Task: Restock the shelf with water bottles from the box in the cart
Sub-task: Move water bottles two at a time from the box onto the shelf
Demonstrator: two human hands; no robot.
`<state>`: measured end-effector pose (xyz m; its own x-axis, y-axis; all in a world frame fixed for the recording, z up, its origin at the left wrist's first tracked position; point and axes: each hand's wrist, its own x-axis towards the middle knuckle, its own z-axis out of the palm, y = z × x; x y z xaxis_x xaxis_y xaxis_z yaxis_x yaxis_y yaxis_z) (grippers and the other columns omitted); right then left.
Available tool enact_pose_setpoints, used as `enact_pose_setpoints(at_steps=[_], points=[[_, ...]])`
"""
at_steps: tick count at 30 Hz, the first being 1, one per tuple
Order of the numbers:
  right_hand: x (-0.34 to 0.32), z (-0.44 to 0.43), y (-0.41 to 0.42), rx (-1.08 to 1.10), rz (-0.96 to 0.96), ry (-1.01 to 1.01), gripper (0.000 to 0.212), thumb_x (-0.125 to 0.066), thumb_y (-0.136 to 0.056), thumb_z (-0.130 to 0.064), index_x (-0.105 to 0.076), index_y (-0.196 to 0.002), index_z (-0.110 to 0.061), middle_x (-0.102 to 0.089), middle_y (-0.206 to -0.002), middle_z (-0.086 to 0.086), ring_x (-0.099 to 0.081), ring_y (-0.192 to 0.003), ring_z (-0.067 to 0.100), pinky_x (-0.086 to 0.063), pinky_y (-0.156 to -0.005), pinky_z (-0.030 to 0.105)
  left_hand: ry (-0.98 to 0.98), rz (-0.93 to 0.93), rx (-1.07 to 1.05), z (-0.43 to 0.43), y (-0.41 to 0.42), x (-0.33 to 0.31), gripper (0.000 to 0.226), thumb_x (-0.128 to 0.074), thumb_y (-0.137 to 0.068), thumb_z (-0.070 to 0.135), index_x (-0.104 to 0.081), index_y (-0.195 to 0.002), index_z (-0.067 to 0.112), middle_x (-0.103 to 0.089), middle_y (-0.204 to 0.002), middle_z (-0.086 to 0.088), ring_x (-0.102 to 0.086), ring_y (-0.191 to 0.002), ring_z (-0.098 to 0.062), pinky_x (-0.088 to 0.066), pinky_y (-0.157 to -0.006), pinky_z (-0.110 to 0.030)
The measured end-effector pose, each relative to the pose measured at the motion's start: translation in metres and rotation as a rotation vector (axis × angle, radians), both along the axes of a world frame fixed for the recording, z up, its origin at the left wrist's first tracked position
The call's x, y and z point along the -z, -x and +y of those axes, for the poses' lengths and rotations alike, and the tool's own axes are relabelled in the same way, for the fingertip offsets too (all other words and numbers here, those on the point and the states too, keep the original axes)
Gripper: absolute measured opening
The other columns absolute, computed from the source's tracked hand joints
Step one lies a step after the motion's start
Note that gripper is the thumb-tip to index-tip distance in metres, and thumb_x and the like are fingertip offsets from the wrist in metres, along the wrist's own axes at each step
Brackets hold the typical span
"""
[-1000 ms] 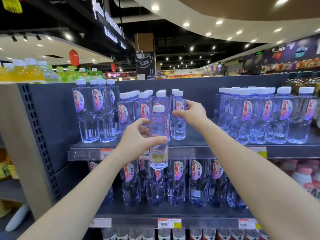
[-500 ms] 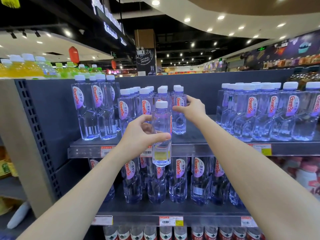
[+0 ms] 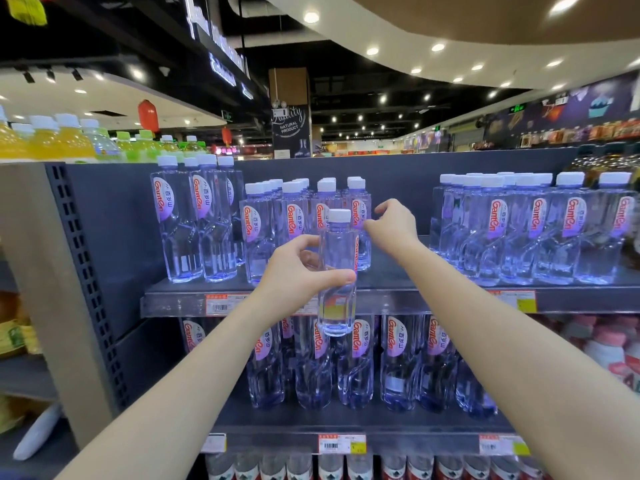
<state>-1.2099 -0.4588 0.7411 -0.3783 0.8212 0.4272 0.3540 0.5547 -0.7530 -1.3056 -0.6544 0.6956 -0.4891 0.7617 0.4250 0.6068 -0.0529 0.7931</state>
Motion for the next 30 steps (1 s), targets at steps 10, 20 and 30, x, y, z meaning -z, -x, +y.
enact_pose_setpoints(at_steps=[10, 20, 30], points=[[-0.002, -0.046, -0.073, -0.738, -0.159, 0.148, 0.055, -0.064, -0.084, -0.005, -0.058, -0.138, -0.016, -0.062, -0.128, 0.027, -0.063, -0.096, 0.022, -0.056, -0.090, 0.041, -0.058, -0.015, 0.025, 0.010, -0.020, -0.024, 0.060, -0.092, -0.067, 0.051, -0.067, -0.120, 0.040, -0.080, -0.101, 0.002, -0.076, -0.097, -0.014, -0.059, -0.095, -0.043], [0.006, -0.054, -0.070, -0.548, -0.041, 0.062, 0.100, -0.087, -0.056, -0.041, -0.049, -0.147, -0.029, -0.072, -0.114, 0.008, -0.075, -0.100, 0.025, -0.060, -0.092, 0.042, 0.083, 0.335, -0.133, 0.002, -0.036, -0.042, 0.088, -0.070, -0.090, 0.061, -0.035, -0.161, 0.022, -0.062, -0.120, 0.009, -0.061, -0.113, -0.017, -0.049, -0.097, -0.036], [0.000, -0.049, -0.050, -0.326, 0.100, 0.015, 0.065, -0.092, -0.071, -0.014, -0.062, -0.128, -0.026, -0.075, -0.094, 0.000, -0.073, -0.089, 0.018, -0.059, -0.081, 0.034, 0.139, 0.685, -0.323, -0.016, -0.031, -0.027, 0.054, -0.056, -0.101, 0.043, -0.046, -0.150, 0.023, -0.066, -0.137, 0.000, -0.062, -0.125, -0.025, -0.052, -0.092, -0.041]])
